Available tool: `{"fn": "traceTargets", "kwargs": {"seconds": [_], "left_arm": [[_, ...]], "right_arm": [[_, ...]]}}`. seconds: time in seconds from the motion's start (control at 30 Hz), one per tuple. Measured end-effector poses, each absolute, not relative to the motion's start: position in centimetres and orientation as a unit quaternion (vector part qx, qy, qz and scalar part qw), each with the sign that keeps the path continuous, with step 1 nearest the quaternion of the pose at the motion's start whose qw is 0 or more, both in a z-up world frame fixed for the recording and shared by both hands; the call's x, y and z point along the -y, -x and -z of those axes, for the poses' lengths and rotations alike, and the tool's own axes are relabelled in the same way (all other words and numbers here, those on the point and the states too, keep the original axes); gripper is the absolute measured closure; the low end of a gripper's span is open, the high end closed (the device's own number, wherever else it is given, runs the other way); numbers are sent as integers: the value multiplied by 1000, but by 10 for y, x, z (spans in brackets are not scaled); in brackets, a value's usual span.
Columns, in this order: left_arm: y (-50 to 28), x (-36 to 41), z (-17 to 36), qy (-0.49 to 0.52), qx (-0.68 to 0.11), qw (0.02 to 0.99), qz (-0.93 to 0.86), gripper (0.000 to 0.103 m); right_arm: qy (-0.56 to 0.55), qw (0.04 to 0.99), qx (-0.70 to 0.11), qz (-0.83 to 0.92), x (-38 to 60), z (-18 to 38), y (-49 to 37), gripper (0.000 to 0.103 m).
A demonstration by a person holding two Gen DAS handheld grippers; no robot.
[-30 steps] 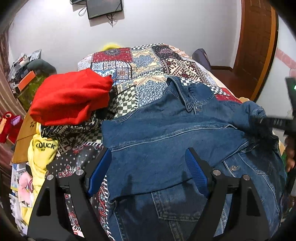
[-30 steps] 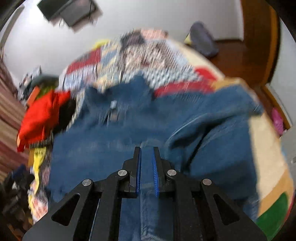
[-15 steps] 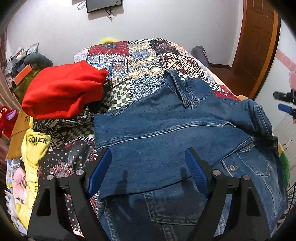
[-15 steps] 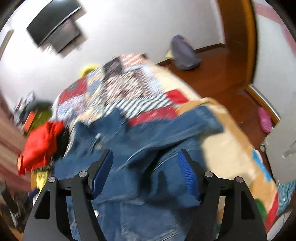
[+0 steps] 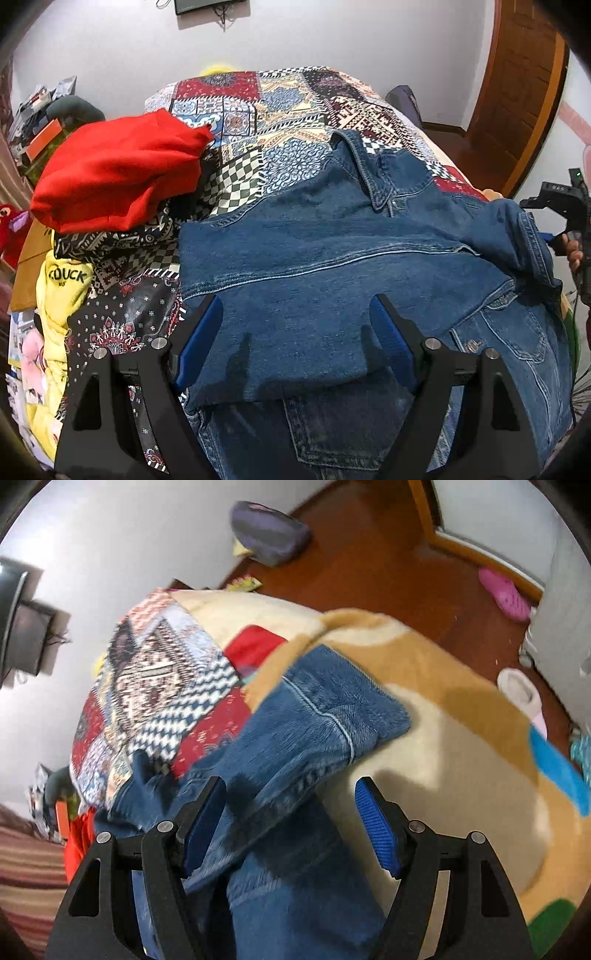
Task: Fold large clothes
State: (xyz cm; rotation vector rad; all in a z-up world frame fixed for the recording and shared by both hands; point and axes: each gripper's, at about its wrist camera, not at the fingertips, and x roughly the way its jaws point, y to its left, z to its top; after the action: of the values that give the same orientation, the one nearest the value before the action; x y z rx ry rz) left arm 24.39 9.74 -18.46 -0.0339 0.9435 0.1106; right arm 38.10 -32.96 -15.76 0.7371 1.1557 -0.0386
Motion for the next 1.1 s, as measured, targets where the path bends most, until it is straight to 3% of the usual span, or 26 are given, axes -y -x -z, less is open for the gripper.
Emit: {"fn": "traceTargets", "kwargs": {"seconds": [0.07,0.13,0.23,0.53,0.8,0.93,1.1], "left_arm": [[-246,-101,188,22,-458,887,-56,22],[-247,-105,192,31,-463,884,-57,22],[-248,-108,195,36,-466,882,-59,22],[-234,-112,179,35,-442,895,-56,22],[-204,-131,148,40,-400,913,-64,22],[-189,-149,136,50,-385,919,-72,22],[-168,-170,129,58,-376,921,-87,22]], "right_arm": [[-332,779,-532,15,326,159,-388,47],[-326,786,-526,10,320,154,-391,71],[-294,805,-516,18,314,139,-391,89],[-197,881,-429,-40,268,36,-362,93],[-135,918,-339,-155,168,-63,-323,93],[-97,919,-334,-185,109,-61,-313,93],[-85,876,-415,-230,40,0,-319,93]]}}
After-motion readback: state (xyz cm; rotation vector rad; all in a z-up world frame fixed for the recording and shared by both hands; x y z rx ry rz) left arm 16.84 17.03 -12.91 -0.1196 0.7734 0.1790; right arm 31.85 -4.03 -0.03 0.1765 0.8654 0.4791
